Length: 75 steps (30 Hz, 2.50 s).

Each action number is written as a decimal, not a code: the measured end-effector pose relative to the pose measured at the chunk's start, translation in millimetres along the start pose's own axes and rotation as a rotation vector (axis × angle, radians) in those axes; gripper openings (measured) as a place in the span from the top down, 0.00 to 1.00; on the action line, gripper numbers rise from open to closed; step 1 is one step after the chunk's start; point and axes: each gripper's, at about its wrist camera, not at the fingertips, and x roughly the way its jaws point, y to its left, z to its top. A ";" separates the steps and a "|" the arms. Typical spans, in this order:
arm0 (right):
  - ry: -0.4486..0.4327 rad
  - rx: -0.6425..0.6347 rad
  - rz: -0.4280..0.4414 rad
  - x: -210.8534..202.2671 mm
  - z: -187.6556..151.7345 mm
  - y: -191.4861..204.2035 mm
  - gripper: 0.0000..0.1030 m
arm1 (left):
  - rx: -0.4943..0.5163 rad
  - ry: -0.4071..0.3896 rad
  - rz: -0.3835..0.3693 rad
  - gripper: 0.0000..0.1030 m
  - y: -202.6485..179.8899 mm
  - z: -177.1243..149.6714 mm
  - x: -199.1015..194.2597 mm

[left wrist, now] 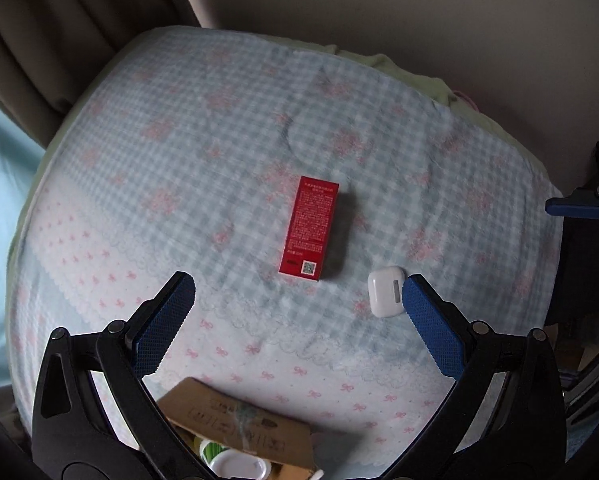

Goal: Organize rigid objects
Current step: 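Grasp the red box with the left tool while the right tool grasps the white earbud case, then carry the red box and earbud case into the cardboard box and release both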

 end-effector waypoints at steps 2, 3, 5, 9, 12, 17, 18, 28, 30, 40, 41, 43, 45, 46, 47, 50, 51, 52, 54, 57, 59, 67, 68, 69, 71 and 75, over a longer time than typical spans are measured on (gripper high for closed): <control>0.025 -0.015 0.021 24.5 1.0 1.2 0.00 | 0.032 0.046 -0.020 0.00 1.4 13.2 31.3; 0.037 -0.024 0.032 37.0 1.9 2.8 0.00 | 0.046 0.066 -0.030 0.00 2.1 18.1 45.4; 0.060 -0.053 0.042 59.4 4.2 9.2 0.00 | 0.072 0.107 -0.054 0.00 2.2 25.4 72.9; 0.111 -0.130 0.049 100.5 6.0 25.5 0.01 | 0.133 0.186 -0.051 0.00 -0.2 32.8 116.3; 0.171 -0.172 0.077 129.9 5.0 34.9 0.14 | 0.164 0.222 -0.061 0.00 -3.4 35.6 139.1; 0.228 -0.172 0.115 158.5 1.8 37.6 0.18 | 0.197 0.256 -0.081 0.00 -9.5 36.0 158.6; 0.234 -0.170 0.122 162.0 1.3 37.1 0.18 | 0.203 0.260 -0.084 0.01 -10.7 35.1 160.6; 0.222 -0.198 0.157 178.8 -5.6 32.9 0.29 | 0.193 0.295 -0.122 0.39 -9.8 31.2 171.0; 0.207 -0.209 0.144 175.8 -7.1 31.7 0.43 | 0.180 0.303 -0.131 0.46 -6.8 32.0 169.4; 0.213 -0.185 0.151 165.8 -14.7 28.5 0.43 | 0.181 0.279 -0.118 0.63 -11.1 24.6 154.1; 0.211 -0.182 0.148 163.8 -15.9 27.8 0.43 | 0.181 0.273 -0.115 0.63 -11.3 23.2 151.9; 0.205 -0.173 0.144 159.0 -18.5 25.6 0.43 | 0.184 0.264 -0.111 0.63 -11.9 20.6 147.0; 0.201 -0.160 0.146 154.3 -21.4 22.9 0.43 | 0.178 0.249 -0.113 0.63 -11.4 18.6 140.4; 0.201 -0.155 0.145 152.2 -23.1 21.6 0.43 | 0.174 0.242 -0.113 0.63 -10.9 17.9 136.7; 0.200 -0.152 0.140 149.8 -24.8 20.7 0.43 | 0.170 0.234 -0.111 0.63 -10.3 17.2 132.7; 0.199 -0.133 0.137 142.0 -29.6 17.1 0.43 | 0.144 0.210 -0.122 0.63 -6.2 15.2 118.8; 0.199 -0.124 0.137 138.8 -30.9 15.6 0.43 | 0.131 0.205 -0.127 0.63 -4.1 14.2 113.8; 0.198 -0.114 0.138 135.2 -32.0 13.9 0.43 | 0.120 0.193 -0.124 0.63 -2.0 12.9 108.0; 0.197 -0.087 0.144 127.6 -33.7 9.9 0.43 | 0.100 0.173 -0.116 0.63 2.4 9.0 95.3; 0.191 -0.044 0.144 114.7 -34.6 4.0 0.43 | 0.054 0.144 -0.124 0.63 11.6 0.4 73.6; 0.188 0.012 0.161 105.3 -34.8 -2.1 0.43 | 0.018 0.128 -0.132 0.63 20.0 -6.5 58.5; 0.142 0.154 0.176 58.9 9.7 -14.7 0.43 | -0.169 0.048 -0.156 0.63 41.1 -31.7 -6.7; 0.132 0.157 0.169 49.6 18.2 -13.8 0.43 | -0.189 0.036 -0.154 0.63 50.1 -36.9 -16.9; 0.122 0.155 0.160 47.9 27.1 -12.3 0.43 | -0.209 0.026 -0.150 0.63 56.7 -45.5 -28.3; 0.098 0.146 0.145 33.7 38.2 -8.2 0.43 | -0.250 0.008 -0.145 0.63 63.7 -51.8 -41.0; 0.056 0.132 0.148 -0.8 57.6 6.6 0.43 | -0.350 -0.022 -0.132 0.63 80.6 -97.2 -82.4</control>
